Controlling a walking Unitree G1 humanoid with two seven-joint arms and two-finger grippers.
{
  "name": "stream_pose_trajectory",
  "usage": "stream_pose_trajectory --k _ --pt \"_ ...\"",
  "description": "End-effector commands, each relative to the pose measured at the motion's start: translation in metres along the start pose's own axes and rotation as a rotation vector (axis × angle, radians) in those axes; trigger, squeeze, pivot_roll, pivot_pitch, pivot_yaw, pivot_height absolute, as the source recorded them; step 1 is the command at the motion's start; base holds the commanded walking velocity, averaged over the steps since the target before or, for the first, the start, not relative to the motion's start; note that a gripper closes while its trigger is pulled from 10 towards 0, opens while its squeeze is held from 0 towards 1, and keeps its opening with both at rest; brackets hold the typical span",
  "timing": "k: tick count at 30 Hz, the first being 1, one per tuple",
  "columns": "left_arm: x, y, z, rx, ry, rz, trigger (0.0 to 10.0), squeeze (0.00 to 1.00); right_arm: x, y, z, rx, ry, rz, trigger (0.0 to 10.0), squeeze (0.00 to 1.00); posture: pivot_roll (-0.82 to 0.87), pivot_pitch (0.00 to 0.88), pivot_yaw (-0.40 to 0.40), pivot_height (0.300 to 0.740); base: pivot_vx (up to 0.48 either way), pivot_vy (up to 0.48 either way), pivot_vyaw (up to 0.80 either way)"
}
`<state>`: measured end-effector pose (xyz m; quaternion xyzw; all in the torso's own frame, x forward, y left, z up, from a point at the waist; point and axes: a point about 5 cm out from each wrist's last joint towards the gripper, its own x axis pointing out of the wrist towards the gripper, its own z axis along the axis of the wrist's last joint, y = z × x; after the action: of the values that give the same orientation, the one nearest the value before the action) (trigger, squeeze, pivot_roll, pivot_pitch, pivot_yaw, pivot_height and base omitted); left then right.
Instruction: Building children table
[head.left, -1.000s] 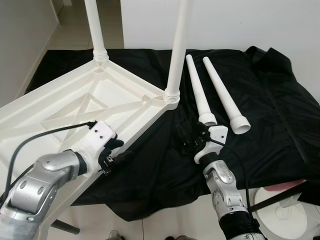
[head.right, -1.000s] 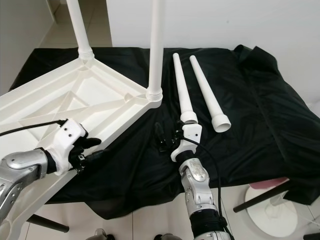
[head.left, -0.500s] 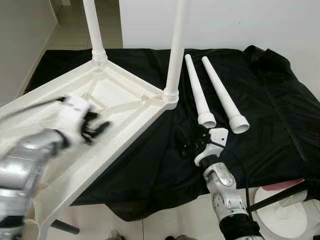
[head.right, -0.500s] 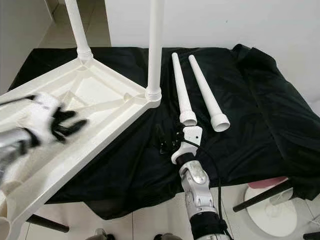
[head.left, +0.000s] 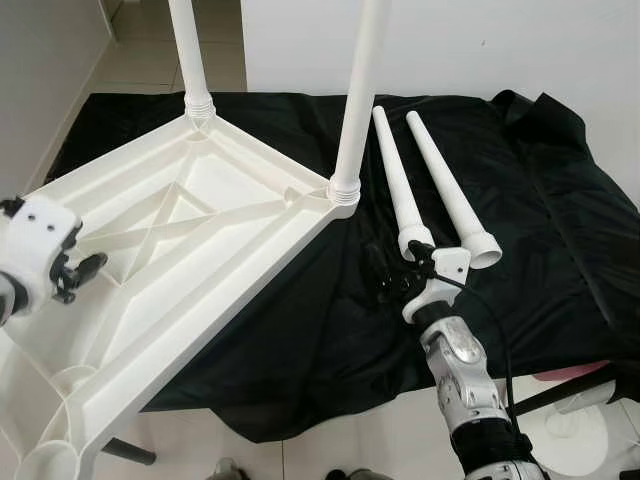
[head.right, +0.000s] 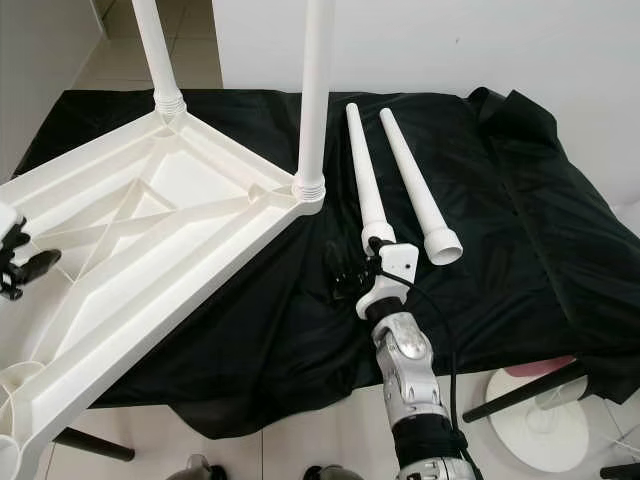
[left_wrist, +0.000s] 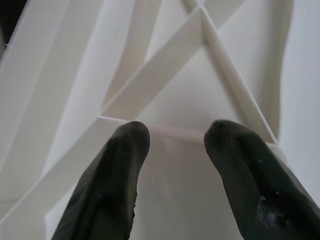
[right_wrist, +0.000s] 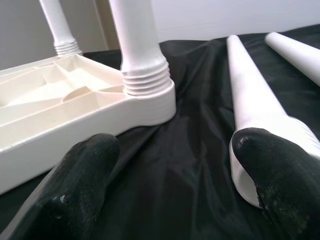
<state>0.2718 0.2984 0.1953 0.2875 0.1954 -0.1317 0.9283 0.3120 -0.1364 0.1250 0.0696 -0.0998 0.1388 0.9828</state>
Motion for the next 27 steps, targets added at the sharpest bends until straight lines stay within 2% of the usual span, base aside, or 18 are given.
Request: stream_pose_trajectory --k 1,5,12,16,20,23,24,25,26,27 --pt "0.0 -0.006 -0.003 0.034 0.02 -0.04 10.0 0.0 -0.002 -0.002 -0.004 0.002 0.017 -0.005 10.0 0.0 0.07 0.105 -0.077 0.74 0.0 0.0 0.0" --pt "-0.003 -0.019 -0.016 0.093 0.098 -0.12 10.0 0.0 0.008 0.0 0.0 -0.001 0.006 0.023 10.0 0.0 0.08 0.096 -0.086 0.74 0.0 0.0 0.0" --pt "-0.009 -0.039 -0.016 0.103 0.097 -0.244 10.0 0.0 0.012 -0.001 0.001 -0.002 0.005 0.029 10.0 0.0 0.09 0.091 -0.089 0.74 0.0 0.0 0.0" --pt "-0.011 -0.042 -0.015 0.105 0.096 -0.26 10.0 0.0 0.013 -0.001 0.001 -0.002 0.005 0.03 10.0 0.0 0.09 0.091 -0.089 0.74 0.0 0.0 0.0" --pt "-0.014 -0.058 0.004 0.067 -0.009 -0.349 10.0 0.0 0.015 0.001 0.0 0.003 0.005 0.034 10.0 0.0 0.11 0.079 -0.086 0.74 0.0 0.0 0.0" --pt "-0.012 -0.07 0.021 0.071 -0.083 -0.386 10.0 0.0 0.016 0.003 -0.002 0.008 0.006 0.039 10.0 0.0 0.11 0.071 -0.082 0.74 0.0 0.0 0.0" --pt "-0.007 -0.079 0.03 0.086 -0.104 -0.405 10.0 0.0 0.017 0.004 -0.003 0.009 0.01 0.04 10.0 0.0 0.11 0.068 -0.077 0.74 0.0 0.0 0.0" --pt "-0.007 -0.079 0.03 0.086 -0.104 -0.405 10.0 0.0 0.017 0.004 -0.003 0.009 0.01 0.04 10.0 0.0 0.11 0.068 -0.077 0.74 0.0 0.0 0.0" --pt "-0.001 -0.093 0.043 0.107 -0.14 -0.446 10.0 0.0 0.019 0.006 -0.006 0.001 0.033 0.042 10.0 0.0 0.11 0.065 -0.07 0.74 0.0 0.0 0.0" --pt "-0.001 -0.093 0.043 0.107 -0.14 -0.446 10.0 0.0 0.019 0.006 -0.006 0.001 0.033 0.042 10.0 0.0 0.11 0.065 -0.07 0.74 0.0 0.0 0.0"
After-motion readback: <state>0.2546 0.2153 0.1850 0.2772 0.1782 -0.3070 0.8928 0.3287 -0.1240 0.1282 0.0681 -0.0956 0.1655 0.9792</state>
